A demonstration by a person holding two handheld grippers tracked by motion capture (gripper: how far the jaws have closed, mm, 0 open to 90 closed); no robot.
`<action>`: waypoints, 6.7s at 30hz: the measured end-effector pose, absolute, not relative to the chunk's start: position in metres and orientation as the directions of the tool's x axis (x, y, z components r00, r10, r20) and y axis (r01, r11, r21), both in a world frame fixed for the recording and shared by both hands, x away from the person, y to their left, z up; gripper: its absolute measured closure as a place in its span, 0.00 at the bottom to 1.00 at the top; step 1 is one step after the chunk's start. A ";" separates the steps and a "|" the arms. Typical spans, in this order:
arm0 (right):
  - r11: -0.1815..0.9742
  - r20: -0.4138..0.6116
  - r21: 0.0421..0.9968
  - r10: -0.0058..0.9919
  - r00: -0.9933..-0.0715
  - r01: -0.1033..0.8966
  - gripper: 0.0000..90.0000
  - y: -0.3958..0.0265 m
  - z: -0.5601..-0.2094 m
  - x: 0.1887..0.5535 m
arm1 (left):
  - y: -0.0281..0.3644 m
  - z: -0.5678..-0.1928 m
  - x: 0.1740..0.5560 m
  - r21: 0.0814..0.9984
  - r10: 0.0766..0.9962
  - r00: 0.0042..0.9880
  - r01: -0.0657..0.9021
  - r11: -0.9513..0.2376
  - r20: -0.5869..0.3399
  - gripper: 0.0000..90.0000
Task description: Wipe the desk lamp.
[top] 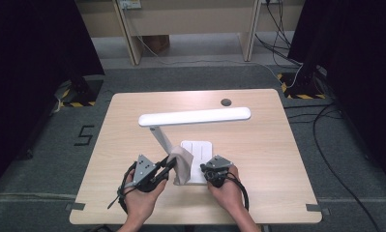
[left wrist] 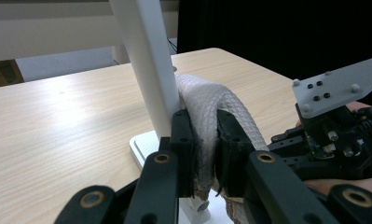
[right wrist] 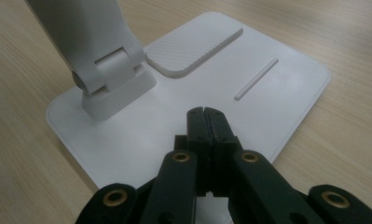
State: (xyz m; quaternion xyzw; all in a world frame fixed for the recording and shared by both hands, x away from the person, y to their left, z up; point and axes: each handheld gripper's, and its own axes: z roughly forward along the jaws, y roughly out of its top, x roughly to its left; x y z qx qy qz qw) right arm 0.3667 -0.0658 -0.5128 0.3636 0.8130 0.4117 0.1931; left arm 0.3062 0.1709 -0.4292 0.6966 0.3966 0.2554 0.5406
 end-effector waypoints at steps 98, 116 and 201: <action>0.409 -0.020 0.802 0.746 -0.666 0.435 1.00 -0.066 -0.512 0.367 | 0.184 -0.451 0.296 0.913 0.818 0.561 0.388 -0.127 -0.125 0.88; 0.421 -0.026 0.796 0.741 -0.672 0.434 1.00 -0.065 -0.510 0.368 | 0.246 -0.391 0.305 0.964 0.890 0.442 0.264 -0.008 -0.114 0.88; 0.420 -0.029 0.798 0.743 -0.668 0.433 1.00 -0.065 -0.511 0.368 | 0.222 -0.357 0.316 0.994 0.873 0.486 0.103 -0.019 -0.034 0.87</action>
